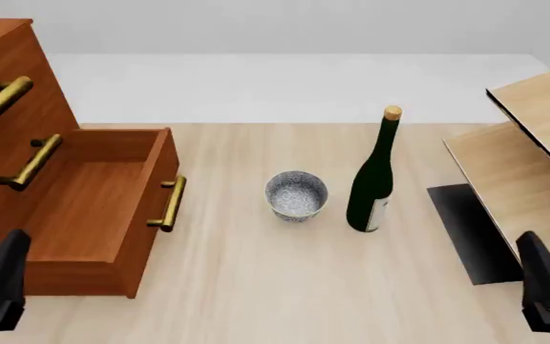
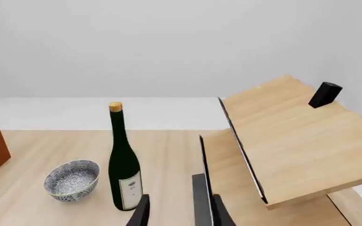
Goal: Close the bottom drawer of the cabinet and open the top drawer.
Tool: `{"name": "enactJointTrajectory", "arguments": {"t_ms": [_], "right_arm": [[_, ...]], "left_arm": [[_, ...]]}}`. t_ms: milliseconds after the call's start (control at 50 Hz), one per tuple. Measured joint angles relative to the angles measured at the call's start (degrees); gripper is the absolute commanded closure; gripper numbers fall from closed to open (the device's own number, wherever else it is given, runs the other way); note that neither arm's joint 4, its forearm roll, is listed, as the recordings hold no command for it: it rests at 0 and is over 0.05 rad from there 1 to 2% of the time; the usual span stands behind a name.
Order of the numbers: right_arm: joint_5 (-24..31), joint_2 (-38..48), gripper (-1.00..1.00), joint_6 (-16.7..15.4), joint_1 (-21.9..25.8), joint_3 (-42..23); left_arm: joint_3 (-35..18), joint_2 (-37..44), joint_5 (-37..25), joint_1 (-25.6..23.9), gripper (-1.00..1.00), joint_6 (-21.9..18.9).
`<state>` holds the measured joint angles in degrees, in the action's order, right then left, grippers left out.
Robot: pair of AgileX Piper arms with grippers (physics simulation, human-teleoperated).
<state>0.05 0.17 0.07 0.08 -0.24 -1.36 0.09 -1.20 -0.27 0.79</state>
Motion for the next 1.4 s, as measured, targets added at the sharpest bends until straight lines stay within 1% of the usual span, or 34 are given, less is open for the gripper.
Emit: {"name": "enactJointTrajectory", "arguments": {"t_ms": [400,480,620,740,940,1200,1400], "right_arm": [[0.4,-0.1,-1.0,-0.4,0.0,-0.1],[0.3,0.0,-1.0,-0.5,0.0,-0.1],[-0.1,0.3,-1.0,-0.6,-0.2,0.0],[-0.7,0.9,-1.0,-0.7,-0.2,0.1],[-2.7,2.8,-1.0,-0.8,-0.3,0.2],[-4.1,4.2,-1.0,-0.9,-0.4,0.2],[-4.1,4.2,-1.0,-0.9,-0.5,0.2]], "left_arm": [[0.7,0.4,0.8,-0.3,-1.0,-0.7],[-0.2,0.5,0.3,-0.2,-1.0,-2.0],[-4.5,0.9,-2.8,-1.5,-1.0,-2.6],[-8.8,2.4,-5.3,-2.5,-1.0,-1.7],[-15.3,9.7,-8.8,-4.5,-1.0,-0.2],[-24.4,18.7,-14.5,-8.2,-1.0,4.2],[-28.4,23.2,-17.1,-13.5,-1.0,7.5]]}}
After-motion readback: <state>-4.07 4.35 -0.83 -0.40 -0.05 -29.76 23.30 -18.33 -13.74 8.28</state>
